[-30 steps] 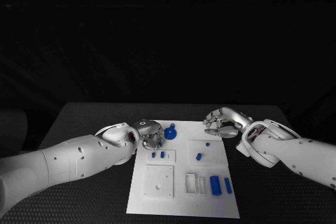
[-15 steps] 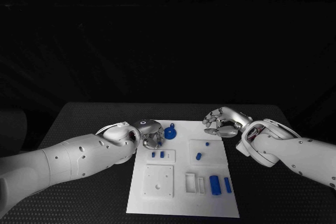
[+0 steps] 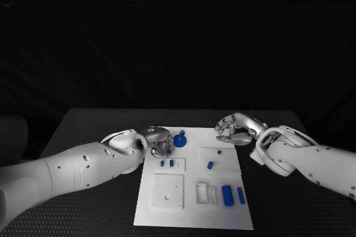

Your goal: Assemble the parts on the task board

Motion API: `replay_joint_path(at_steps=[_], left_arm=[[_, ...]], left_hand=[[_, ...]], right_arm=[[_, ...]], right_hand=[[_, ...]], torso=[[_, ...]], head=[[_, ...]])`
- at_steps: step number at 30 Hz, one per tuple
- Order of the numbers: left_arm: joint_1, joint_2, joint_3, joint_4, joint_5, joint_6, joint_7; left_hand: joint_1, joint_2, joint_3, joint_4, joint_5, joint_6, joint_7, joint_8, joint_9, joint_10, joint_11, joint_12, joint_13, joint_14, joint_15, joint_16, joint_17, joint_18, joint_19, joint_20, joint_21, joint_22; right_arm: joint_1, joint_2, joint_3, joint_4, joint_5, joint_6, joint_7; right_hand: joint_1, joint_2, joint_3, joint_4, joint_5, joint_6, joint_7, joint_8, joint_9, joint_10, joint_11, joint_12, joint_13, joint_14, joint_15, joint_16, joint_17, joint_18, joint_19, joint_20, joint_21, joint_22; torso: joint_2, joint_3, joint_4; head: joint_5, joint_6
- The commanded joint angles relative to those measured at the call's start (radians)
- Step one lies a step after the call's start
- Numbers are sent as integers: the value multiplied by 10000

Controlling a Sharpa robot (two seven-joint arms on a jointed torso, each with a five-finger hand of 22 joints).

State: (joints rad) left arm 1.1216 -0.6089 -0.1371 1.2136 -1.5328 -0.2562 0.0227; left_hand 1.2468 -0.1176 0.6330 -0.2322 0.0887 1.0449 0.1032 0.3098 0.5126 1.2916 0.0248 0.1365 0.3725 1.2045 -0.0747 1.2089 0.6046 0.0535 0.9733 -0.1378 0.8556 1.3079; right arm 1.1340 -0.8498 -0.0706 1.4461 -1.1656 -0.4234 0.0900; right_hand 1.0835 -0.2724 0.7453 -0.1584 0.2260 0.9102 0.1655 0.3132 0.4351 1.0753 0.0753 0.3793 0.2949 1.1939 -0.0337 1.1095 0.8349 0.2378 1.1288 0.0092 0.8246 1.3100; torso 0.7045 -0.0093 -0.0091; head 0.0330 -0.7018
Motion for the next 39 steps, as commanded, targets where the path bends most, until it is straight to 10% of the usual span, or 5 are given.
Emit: replay_joint_path(at_steps=[1,39], left_arm=[[-132,4,-81,119,-48,321,52],[-161,-122,-76,165,242,-282,206]], left_hand=[[15,120,23,-3,52,45,-12,-16,-7,133,54,39,25,-35,-68,40,-13,146,20,-390,38,164],[179,-259,73,-114,27,-1049,404,-631,-294,-668,390,-440,-176,-171,251,90,-84,326,-60,-123,121,193]], right_arm=[[-2,0,5,2,7,72,94],[-2,16,5,-19,7,72,94]], right_hand=[[20,111,-39,-15,56,-66,17,59,-12,58,11,-26,-15,-85,-16,33,-15,240,-15,-69,-52,144],[14,109,-42,-22,58,-70,18,59,-16,55,12,-27,-21,-89,-15,35,-21,240,-15,-68,-56,145]], torso=[[0,-3,-3],[2,1,-4]], head=[[-8,-7],[2,41]])
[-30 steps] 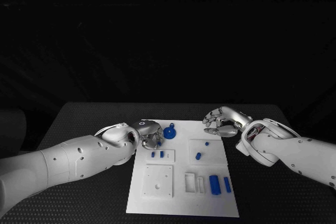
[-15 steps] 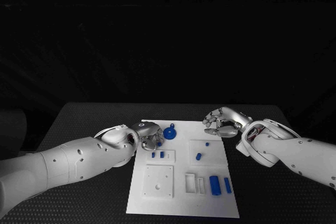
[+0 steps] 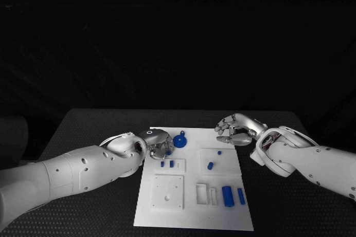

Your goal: Assemble the parts on the task board

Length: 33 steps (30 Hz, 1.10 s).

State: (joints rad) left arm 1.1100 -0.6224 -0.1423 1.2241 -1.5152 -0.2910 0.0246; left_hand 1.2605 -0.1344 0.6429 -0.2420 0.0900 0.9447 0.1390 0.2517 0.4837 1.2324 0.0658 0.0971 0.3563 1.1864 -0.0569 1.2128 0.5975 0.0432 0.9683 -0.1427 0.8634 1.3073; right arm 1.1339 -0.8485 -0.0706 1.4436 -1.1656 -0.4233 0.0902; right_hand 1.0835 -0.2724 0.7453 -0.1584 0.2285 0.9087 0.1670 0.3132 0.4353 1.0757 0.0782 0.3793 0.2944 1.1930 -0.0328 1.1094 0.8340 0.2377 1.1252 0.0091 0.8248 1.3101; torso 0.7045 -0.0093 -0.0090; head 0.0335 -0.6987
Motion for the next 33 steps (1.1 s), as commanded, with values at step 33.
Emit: replay_joint_path(at_steps=[33], left_arm=[[-45,-254,9,-378,388,-453,127]], left_hand=[[276,-311,118,-100,189,-519,4,-185,-104,-1528,482,-307,-636,-96,558,100,-91,763,-42,395,63,183]], right_arm=[[-1,-18,5,-120,-22,115,54]], right_hand=[[61,87,-31,-73,34,-70,6,54,-23,36,-15,-34,-23,-90,-22,35,-19,241,12,-71,-66,145]], torso=[[1,0,-1]], head=[[-64,53]])
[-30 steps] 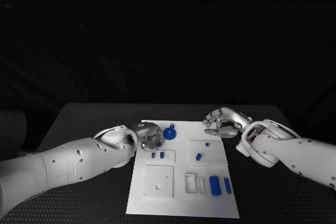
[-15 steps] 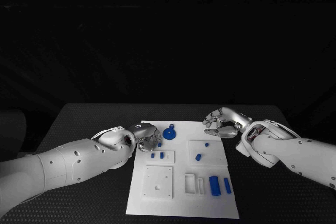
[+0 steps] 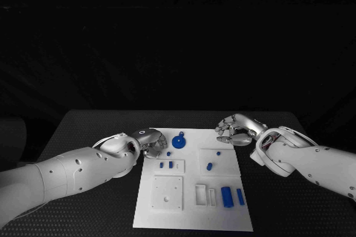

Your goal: Assemble the parts on the task board

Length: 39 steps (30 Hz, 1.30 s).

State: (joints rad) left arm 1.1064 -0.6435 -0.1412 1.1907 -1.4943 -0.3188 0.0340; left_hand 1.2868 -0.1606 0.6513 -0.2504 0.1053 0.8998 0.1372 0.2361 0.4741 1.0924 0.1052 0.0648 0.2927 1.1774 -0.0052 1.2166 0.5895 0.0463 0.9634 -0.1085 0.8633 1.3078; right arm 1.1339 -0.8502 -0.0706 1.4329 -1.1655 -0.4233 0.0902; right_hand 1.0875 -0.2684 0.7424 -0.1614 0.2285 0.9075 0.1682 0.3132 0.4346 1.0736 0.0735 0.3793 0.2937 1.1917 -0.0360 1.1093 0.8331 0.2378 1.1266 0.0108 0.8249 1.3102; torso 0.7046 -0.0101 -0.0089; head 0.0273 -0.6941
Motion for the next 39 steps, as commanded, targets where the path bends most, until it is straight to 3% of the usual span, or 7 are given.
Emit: replay_joint_path(at_steps=[1,8,13,16,19,23,39], left_arm=[[-9,-78,4,-49,317,-248,69],[58,-486,355,88,3307,-567,560],[473,-896,377,437,7929,-456,1293],[699,-1176,376,719,9655,-44,1878],[794,-1442,375,1060,10357,476,2296],[879,-1755,374,1665,10738,796,2546],[887,-1906,372,2391,11517,760,2716]], left_hand=[[16,-44,37,-12,37,-75,36,-28,-8,-126,89,22,-9,-7,42,64,-14,739,7,57,64,178],[-122,66,-16,152,49,110,238,133,52,466,-82,364,14,22,-118,112,-31,777,49,12,152,206],[-677,-24,-148,458,-239,252,154,296,128,929,-222,687,45,-607,-238,-682,-438,582,-540,84,-302,37],[-954,-97,-257,573,-320,173,165,321,152,971,-221,816,28,-837,-239,-1246,-731,452,-860,114,-664,-115],[-1099,-75,-361,599,-337,116,177,358,181,916,-187,903,-5,-959,-190,-1672,-937,330,-1048,125,-929,-224],[-1365,74,-634,524,-347,-17,219,425,239,753,-81,1045,-93,-1244,-5,-2805,-1429,44,-1473,172,-1575,-502],[-1414,139,-729,478,-342,-42,216,466,259,712,-58,1136,-134,-1194,0,-3086,-1495,-26,-1430,121,-1700,-541]], right_arm=[[-1,-1,5,-35,-70,187,17],[-1,-38,5,-128,-674,812,-307],[1,-97,5,-202,-1841,1498,-722],[1,-88,4,-185,-2816,1832,-936],[1,-86,4,-158,-3435,1925,-999],[0,-49,3,-119,-4270,2005,-1073],[-91,455,-190,-158,-6406,1753,-1864]], right_hand=[[30,47,1,-52,34,-58,-6,54,-16,56,33,-35,-17,-78,10,36,-11,240,-2,-89,-67,145],[231,74,30,-236,-121,-45,-12,72,-16,162,5,36,11,-94,-12,41,-23,240,-30,-89,-62,164],[472,104,-28,-474,-430,118,-196,167,21,1188,-314,1003,664,-75,-297,57,-36,240,-13,-73,-25,169],[441,117,-59,-531,-534,223,-259,210,90,809,-404,1798,1544,-61,-391,34,-73,240,-5,-53,-43,153],[420,64,28,-499,-606,188,-246,178,110,389,-368,1871,1816,-73,-367,6,-102,240,-14,-57,-58,148],[458,12,298,-451,-751,93,-105,155,130,-370,50,54,839,99,28,112,-102,240,114,-145,66,185],[559,-154,634,-218,-1296,324,-191,238,77,663,137,-1817,-485,324,104,71,-254,240,266,-198,88,113]], torso=[[0,9,0],[-13,23,-11],[-20,27,-2],[-21,37,-5],[-20,39,-17],[-21,23,-11],[-1,1,9]], head=[[-5,15],[-74,102],[-247,175],[-306,195],[-349,209],[-422,229],[-454,167]])
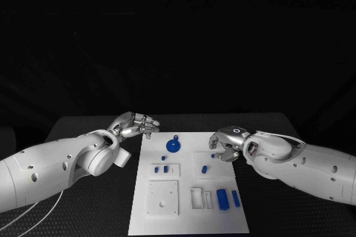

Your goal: Assemble the parts on the task board

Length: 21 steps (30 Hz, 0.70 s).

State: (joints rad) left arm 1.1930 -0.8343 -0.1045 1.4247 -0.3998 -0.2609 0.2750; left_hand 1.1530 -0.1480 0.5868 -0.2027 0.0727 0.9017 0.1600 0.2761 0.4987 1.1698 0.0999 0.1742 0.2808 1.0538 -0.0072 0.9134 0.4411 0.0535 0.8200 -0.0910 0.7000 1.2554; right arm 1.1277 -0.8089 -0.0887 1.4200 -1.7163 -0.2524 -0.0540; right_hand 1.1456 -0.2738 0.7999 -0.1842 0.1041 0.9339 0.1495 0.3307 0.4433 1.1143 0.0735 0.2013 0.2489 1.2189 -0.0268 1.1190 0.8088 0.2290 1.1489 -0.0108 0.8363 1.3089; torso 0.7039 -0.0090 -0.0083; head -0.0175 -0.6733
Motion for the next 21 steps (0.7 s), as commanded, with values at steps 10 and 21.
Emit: replay_joint_path(at_steps=[10,21], left_arm=[[21,-43,4,50,626,251,300],[21,-61,4,65,627,283,283]], left_hand=[[-95,35,-107,-9,-9,-67,-12,76,17,-68,-5,66,-26,51,24,-108,-17,-113,8,-64,-96,-21],[-112,54,-127,-15,-8,-74,-13,81,19,-76,-3,84,-35,58,26,-148,-18,-125,14,-72,-116,-22]], right_arm=[[-141,146,-143,-64,-1524,143,-644],[-244,340,-240,-263,-1821,-17,-821]], right_hand=[[13,-143,216,46,-161,244,-74,131,-24,626,67,-143,-162,58,-53,-38,-28,328,60,20,-52,134],[26,-142,351,91,-296,350,-117,161,-35,828,25,-209,-218,74,-92,-44,-39,328,81,21,-71,133]], torso=[[3,-4,-3],[5,11,-10]], head=[[25,-92],[56,-129]])
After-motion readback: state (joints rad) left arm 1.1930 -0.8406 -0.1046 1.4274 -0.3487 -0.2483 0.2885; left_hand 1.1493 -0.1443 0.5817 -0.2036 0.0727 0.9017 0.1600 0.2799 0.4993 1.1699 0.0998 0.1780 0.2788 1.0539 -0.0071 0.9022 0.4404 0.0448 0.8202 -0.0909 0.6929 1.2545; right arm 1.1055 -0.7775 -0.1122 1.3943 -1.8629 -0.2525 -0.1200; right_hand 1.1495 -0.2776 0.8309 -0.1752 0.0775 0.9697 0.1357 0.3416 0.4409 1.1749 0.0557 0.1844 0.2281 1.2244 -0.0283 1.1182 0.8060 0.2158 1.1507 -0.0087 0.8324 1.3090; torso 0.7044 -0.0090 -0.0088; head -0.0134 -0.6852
